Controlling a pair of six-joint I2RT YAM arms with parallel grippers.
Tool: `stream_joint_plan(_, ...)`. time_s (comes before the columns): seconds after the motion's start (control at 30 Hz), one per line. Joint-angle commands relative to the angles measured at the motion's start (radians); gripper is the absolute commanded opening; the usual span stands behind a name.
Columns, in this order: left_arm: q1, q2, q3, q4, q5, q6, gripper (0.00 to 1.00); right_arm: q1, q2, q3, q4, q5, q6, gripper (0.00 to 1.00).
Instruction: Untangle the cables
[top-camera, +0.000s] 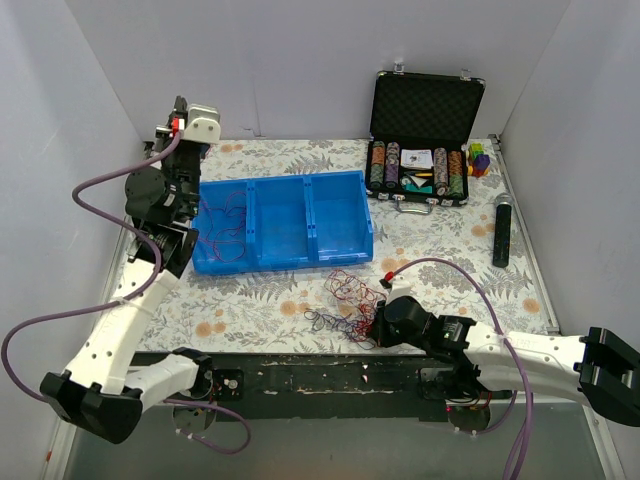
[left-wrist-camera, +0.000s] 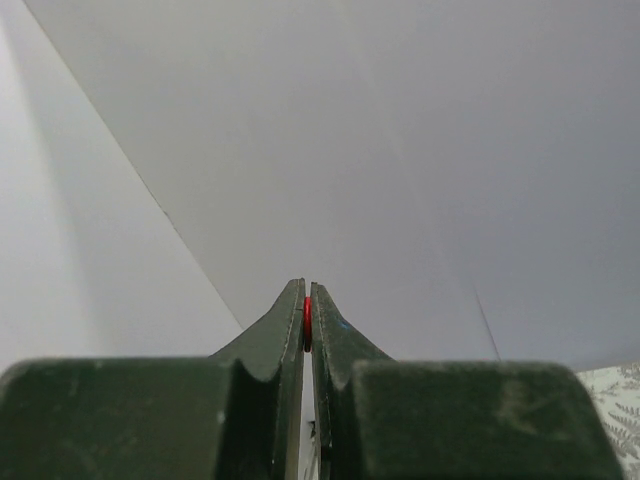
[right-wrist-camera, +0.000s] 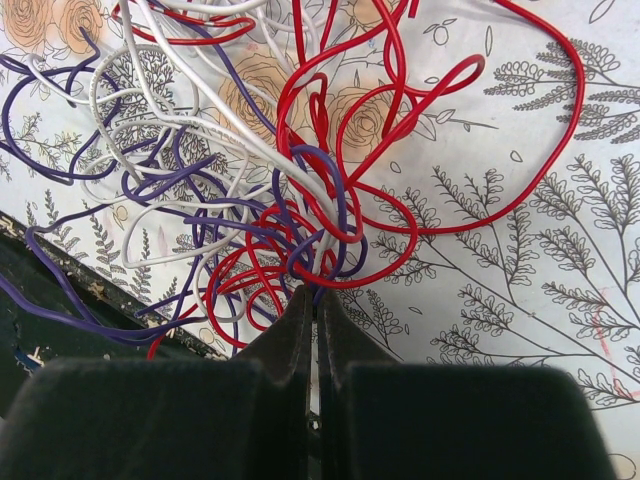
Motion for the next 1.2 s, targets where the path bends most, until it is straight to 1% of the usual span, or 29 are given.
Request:
stream_joint_plan(0.0,0.056,-0.013,-0.053,-0.017,0.085,-0.082,0.0,0.004,0.008,-0.005,-0.06,-0.002,-0.016,0.01)
stream_joint_plan(0.23,0.118,0.03,-0.083,0.002,0.127,-0.133,0.0,0.004,-0.006,-0.008,-0.065,0.0,-0.011,0.01)
stream_joint_plan(0.4,0.135,0.026,-0.155,0.031,0.16,-0.137,0.0,0.004,-0.009,-0.016,-0.06,0.0,-0.008,0.01)
stream_joint_plan(0.6,0.135,-0.008,-0.262,-0.033,0.18,-0.134,0.0,0.004,-0.006,-0.015,-0.059,0.0,-0.007,0.01)
stream_joint_plan(0.8,0.136,-0.069,-0.395,-0.11,0.16,-0.173,0.0,0.004,-0.012,-0.022,-0.057,-0.003,0.001,0.01)
stream_joint_plan(0.93,0.136,-0.051,-0.428,-0.155,0.121,-0.174,0.0,0.004,-0.017,-0.028,-0.06,-0.003,0.003,0.01)
stream_joint_plan(1.03,0.136,-0.026,-0.469,-0.149,0.104,-0.154,0.0,0.004,-0.02,-0.031,-0.06,-0.003,0.007,0.01)
stream_joint_plan(1.13,0.135,0.019,-0.535,-0.08,0.061,-0.101,0.0,0.004,-0.02,-0.025,-0.063,-0.003,0.004,0.01)
stream_joint_plan(1.17,0.136,0.036,-0.544,-0.081,0.059,-0.094,0.0,0.004,-0.021,-0.021,-0.068,-0.002,0.001,0.01)
